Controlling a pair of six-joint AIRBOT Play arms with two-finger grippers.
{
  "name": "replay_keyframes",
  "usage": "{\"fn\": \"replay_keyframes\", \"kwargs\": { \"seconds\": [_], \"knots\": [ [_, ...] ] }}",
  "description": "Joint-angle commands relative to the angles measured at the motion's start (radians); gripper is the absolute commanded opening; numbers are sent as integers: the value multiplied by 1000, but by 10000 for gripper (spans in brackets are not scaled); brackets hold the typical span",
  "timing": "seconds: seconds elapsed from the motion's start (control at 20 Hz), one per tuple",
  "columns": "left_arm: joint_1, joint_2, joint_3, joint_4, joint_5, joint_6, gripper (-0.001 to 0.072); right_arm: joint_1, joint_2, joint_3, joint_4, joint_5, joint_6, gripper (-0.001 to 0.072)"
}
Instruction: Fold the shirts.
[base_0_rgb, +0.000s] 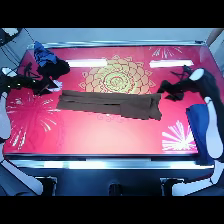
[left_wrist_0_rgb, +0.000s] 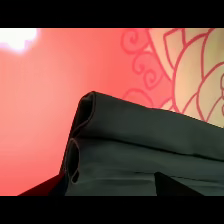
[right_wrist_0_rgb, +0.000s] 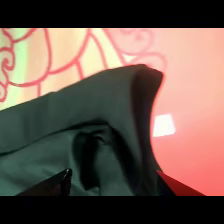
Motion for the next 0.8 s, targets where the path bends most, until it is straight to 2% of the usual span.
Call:
{"fn": "replay_keyframes", "kwargs": {
  "seconds": [0.0,0.15,0.3,0.6,0.75],
  "knots": [
    [25,92,7,0,-49,0,636,-172,-33,-29,98,240,-79,669],
    [-10,164,7,-2,-73,0,636,-188,-103,-88,128,294,-181,701],
    [-61,230,7,-2,-80,0,636,-183,-183,-108,279,278,-273,712],
    [-143,299,8,-3,-80,0,636,-177,-276,-108,503,201,-309,716],
    [-163,300,7,-3,-87,0,636,-141,-283,-108,524,188,-339,716]
  ]
}}
